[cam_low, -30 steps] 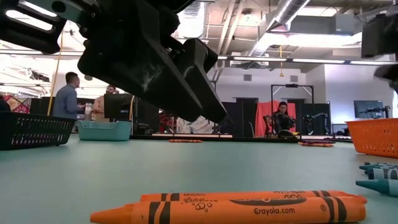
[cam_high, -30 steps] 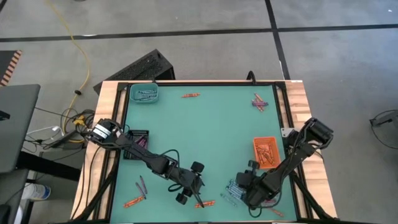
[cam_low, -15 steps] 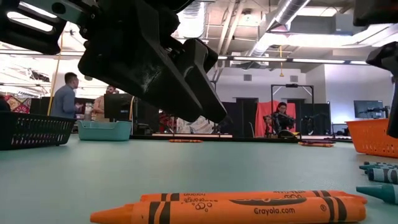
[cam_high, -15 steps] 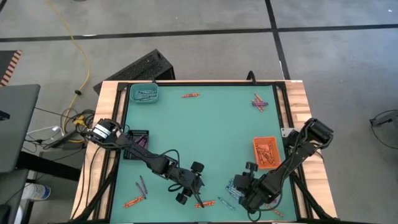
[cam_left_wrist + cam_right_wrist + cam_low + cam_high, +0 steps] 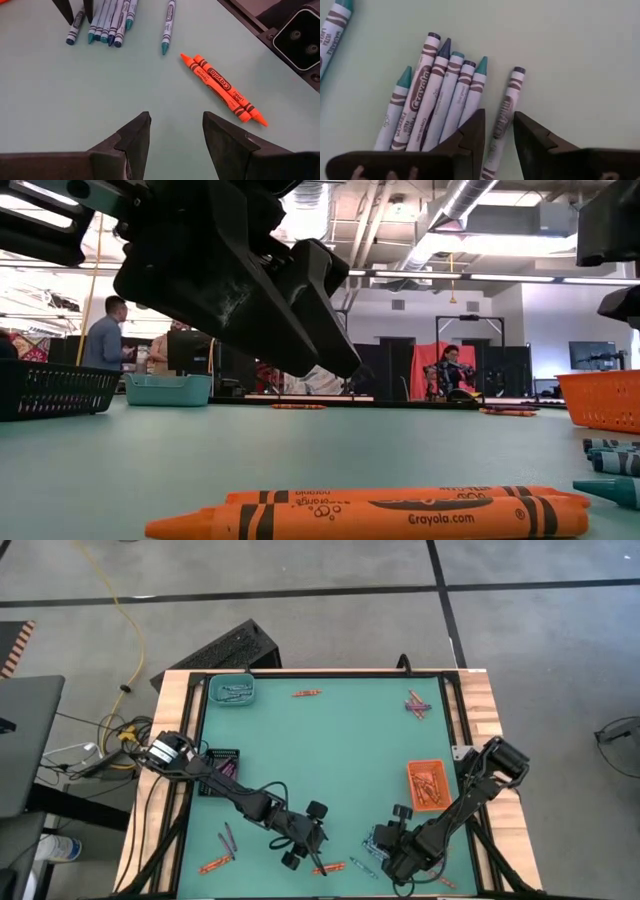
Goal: Sort crayons
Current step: Put the blue crayon into the green bin
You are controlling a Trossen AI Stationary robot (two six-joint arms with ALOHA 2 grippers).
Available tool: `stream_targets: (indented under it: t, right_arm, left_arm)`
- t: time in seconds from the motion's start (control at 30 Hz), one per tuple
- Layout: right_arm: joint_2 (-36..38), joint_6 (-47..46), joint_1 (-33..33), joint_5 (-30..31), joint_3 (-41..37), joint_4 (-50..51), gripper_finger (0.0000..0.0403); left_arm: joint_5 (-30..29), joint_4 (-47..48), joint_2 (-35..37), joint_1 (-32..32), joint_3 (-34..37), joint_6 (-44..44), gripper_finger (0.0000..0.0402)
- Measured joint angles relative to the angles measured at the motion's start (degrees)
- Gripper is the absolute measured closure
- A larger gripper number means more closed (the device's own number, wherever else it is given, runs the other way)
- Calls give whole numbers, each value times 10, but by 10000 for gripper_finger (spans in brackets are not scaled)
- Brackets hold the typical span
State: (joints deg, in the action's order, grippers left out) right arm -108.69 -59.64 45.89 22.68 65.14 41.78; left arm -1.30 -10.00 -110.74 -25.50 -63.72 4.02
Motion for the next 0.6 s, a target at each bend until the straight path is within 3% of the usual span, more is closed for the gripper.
stream_targets:
  t: [0.2,0.47,0.6]
  right_arm:
    - [0,-5,0,1,1,17,297]
    - [0,3,-8,2,0,43,387]
    - [0,6,-13,2,0,43,396]
  left_arm:
    - [0,0,0,0,0,3,230]
    - [0,0,0,0,0,3,230]
    - [0,0,0,0,0,3,230]
